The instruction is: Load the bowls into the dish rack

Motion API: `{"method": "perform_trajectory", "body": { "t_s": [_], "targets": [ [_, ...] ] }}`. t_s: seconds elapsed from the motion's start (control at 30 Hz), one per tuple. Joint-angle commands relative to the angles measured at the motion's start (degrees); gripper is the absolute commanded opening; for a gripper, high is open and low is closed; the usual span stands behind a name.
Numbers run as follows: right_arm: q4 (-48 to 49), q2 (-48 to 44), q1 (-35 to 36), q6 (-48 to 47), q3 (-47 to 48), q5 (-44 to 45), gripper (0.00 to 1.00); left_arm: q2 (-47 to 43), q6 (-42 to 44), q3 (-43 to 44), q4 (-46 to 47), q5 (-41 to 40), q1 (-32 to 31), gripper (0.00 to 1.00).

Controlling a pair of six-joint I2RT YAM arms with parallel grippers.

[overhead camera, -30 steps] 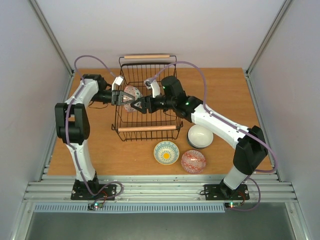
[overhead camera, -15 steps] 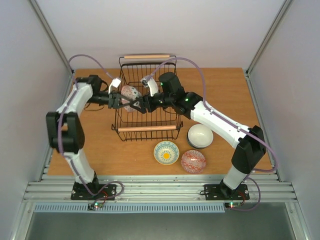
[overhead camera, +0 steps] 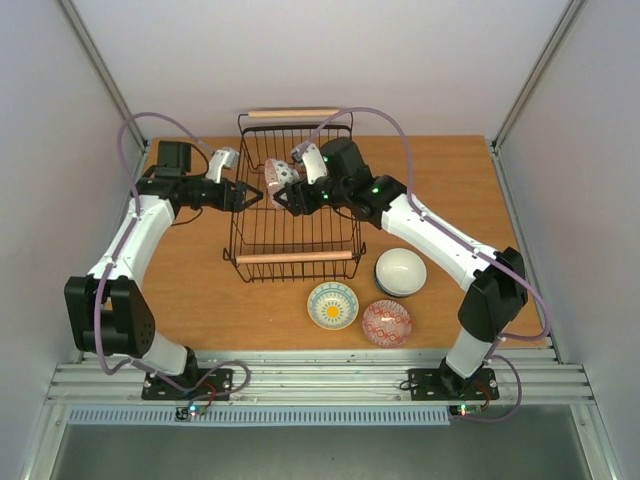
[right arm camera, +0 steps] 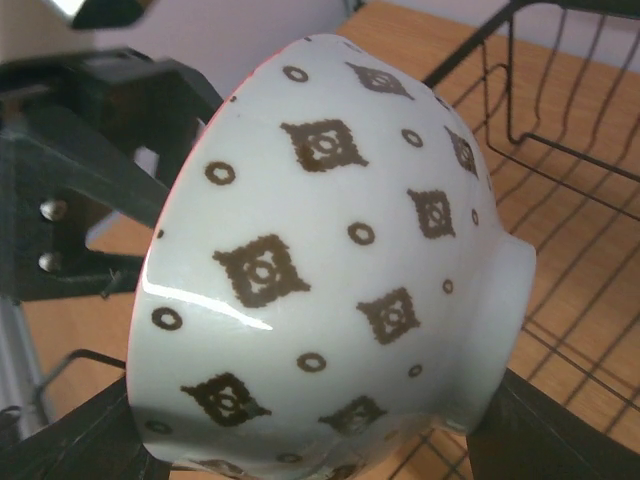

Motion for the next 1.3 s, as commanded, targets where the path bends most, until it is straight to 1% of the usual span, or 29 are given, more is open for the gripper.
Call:
{"method": "perform_trajectory", "body": {
  "t_s": [0.0, 0.13, 0.2, 0.27, 0.33, 0.43, 0.5, 0.6, 0.73, 0.83, 0.97, 1.27],
  "targets": [
    [-0.78, 0.43, 0.27, -4.44, 2.94, 7.05, 0.01, -0.93, -3.65, 0.67, 4.53, -14.61, -0.07, 0.77],
    [-2.78, 2.61, 0.22, -7.38, 5.65, 12.22, 0.02, -1.57, -4.24, 0.54, 4.66, -32.1, -0.81, 0.8],
    [-4.25, 4.55, 0.18, -8.97, 7.94, 16.35, 0.01, -2.27, -4.16, -0.98, 6.75, -40.24, -0.87, 0.81],
    [-5.61, 7.12, 0.24, -11.17, 10.77, 23.56, 0.01, -2.94, -4.45, -2.91, 9.37, -45.66, -0.81, 0.81],
    [-6.5, 10.76, 0.24, -14.14, 14.46, 29.01, 0.01, -3.57, -4.71, -4.43, 11.3, -48.01, -0.82, 0.81],
    [-8.56, 17.44, 0.15, -19.25, 21.15, 34.88, 0.01, -3.89, -4.93, -5.4, 12.26, -47.8, -0.73, 0.81],
    [-11.22, 22.66, 0.09, -22.31, 28.5, 38.27, 0.01, -3.68, -4.96, -5.46, 12.32, -47.35, -0.79, 0.81],
    [-14.1, 30.64, 0.09, -27.02, 37.28, 45.75, 0.01, -3.05, -4.86, -5.59, 12.2, -46.2, -0.74, 0.81],
    [-15.6, 38.54, 0.06, -33.31, 45.44, 54.99, 0.01, -2.32, -4.62, -5.52, 11.83, -45.27, -0.78, 0.81],
    [-15.34, 41.53, -0.14, -36.59, 47.43, 58.33, 0.01, -1.92, -4.44, -5.59, 12.01, -44.7, -0.73, 0.81],
    [-14.98, 43.91, -0.61, -40.2, 47.81, 63.52, 0.01, -1.64, -4.41, -5.61, 12.02, -43.89, -0.73, 0.81],
    [-18.21, 47.91, -2.24, -42.46, 47.97, 66.03, 0.01, -1.05, -4.33, -5.24, 11.21, -41.73, -0.73, 0.81]
  ]
}}
